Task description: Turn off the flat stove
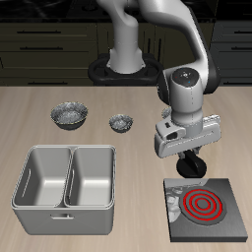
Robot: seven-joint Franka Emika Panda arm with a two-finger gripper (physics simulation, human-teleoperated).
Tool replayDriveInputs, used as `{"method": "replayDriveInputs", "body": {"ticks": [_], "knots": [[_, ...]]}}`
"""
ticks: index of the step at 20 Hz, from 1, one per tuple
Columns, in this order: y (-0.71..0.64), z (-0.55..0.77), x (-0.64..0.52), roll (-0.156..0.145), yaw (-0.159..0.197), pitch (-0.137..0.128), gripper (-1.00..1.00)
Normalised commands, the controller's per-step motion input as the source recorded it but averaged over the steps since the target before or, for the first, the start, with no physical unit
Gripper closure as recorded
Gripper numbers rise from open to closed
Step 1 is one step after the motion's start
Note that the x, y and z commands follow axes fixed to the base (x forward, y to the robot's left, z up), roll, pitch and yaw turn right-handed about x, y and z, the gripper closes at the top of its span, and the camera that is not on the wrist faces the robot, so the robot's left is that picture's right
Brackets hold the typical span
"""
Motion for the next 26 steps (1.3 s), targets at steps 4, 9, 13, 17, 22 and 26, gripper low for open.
{"method": "replayDriveInputs", "body": {"ticks": [4,9,13,17,22,26], "knots": [[-0.03,0.06,0.05,0.003,-0.095,0.008,1.00],[-0.05,0.09,0.06,-0.003,-0.088,0.000,1.00],[-0.06,0.06,0.01,-0.004,-0.094,0.002,1.00],[-0.03,0.09,-0.01,-0.011,-0.058,-0.021,1.00],[0.00,0.10,0.02,0.021,-0.095,-0.002,1.00],[0.00,0.09,0.05,0.000,-0.084,-0.006,1.00]]}}
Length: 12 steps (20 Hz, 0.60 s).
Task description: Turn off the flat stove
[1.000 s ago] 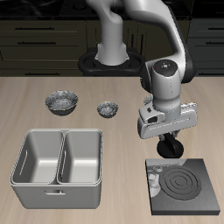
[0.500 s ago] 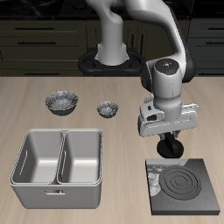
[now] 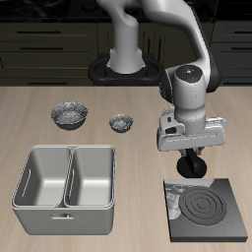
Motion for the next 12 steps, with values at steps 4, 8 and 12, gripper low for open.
{"method": "replayDriveInputs", "body": {"ticks": [4,8,12], "knots": [[0.09,0.07,0.02,0.028,-0.070,-0.007,1.00],[0.08,0.06,0.03,0.019,-0.037,-0.012,1.00],[0.07,0.12,0.01,0.016,-0.071,-0.016,1.00]]}}
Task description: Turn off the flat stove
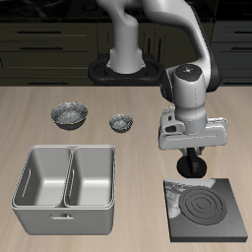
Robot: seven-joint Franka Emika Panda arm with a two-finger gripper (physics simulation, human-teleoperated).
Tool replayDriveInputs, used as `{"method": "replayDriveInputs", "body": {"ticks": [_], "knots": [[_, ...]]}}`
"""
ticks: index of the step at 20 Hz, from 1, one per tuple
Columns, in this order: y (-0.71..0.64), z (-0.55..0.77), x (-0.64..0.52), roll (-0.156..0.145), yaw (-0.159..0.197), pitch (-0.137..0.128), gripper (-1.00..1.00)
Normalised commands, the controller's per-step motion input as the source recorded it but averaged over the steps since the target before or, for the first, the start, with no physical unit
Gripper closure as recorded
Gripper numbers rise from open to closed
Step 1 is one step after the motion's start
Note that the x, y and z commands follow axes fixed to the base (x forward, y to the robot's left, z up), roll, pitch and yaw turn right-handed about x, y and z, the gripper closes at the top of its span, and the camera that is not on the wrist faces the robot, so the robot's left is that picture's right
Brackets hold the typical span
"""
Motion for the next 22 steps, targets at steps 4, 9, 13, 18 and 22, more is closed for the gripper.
{"method": "replayDriveInputs", "body": {"ticks": [4,9,13,18,22], "knots": [[0.08,0.14,-0.01,0.028,-0.074,-0.014,1.00],[0.07,0.07,0.03,0.021,-0.079,-0.006,1.00],[0.03,0.05,0.03,0.026,-0.106,0.006,1.00],[0.05,0.06,0.01,0.014,-0.068,-0.001,1.00],[0.02,0.08,-0.02,0.018,-0.075,-0.003,1.00]]}}
